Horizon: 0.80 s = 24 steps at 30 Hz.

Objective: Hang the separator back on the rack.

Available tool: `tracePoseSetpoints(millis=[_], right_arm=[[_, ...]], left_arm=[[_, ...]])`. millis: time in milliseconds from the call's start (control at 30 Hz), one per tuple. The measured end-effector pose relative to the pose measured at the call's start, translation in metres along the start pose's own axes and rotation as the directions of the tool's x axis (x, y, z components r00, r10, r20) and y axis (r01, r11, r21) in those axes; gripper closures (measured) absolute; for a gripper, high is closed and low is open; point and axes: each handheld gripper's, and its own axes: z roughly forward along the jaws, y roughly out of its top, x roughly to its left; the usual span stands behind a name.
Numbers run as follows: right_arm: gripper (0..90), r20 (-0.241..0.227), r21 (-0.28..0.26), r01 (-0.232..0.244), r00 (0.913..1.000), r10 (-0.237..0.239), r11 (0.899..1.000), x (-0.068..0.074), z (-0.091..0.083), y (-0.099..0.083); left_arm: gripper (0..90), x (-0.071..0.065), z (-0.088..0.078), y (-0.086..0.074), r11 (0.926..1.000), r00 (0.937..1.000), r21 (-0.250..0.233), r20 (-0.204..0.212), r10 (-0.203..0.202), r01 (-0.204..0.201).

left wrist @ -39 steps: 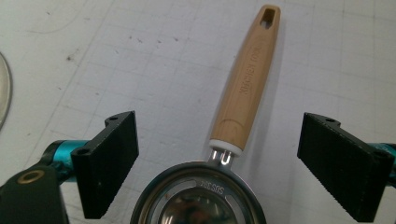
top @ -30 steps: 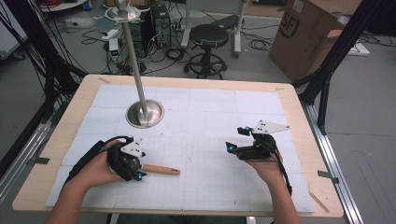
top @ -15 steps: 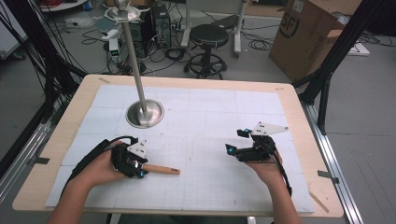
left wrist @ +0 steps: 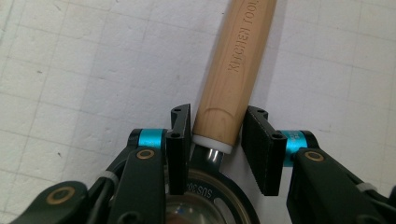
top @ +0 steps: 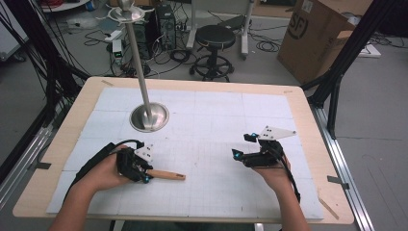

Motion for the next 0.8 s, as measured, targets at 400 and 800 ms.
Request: tracePoseSetpoints(millis=[400, 800], right_arm=[[21.0, 0.0, 0.009, 0.003, 1.0, -0.003, 1.0, 0.0003, 0.0014, -0.0002], [21.6, 0.008, 0.005, 0.005, 1.0, -0.006, 1.0, -0.0006, -0.0004, -0.0003]], left_arm=[[65.9, -0.0016, 0.0002, 0.0012, 1.0, 1.0, 0.001, -0.003, 0.007, -0.007], [69.3, -0.0026, -0.004, 0.0008, 0.9993, 0.9993, -0.023, -0.023, 0.028, -0.029]])
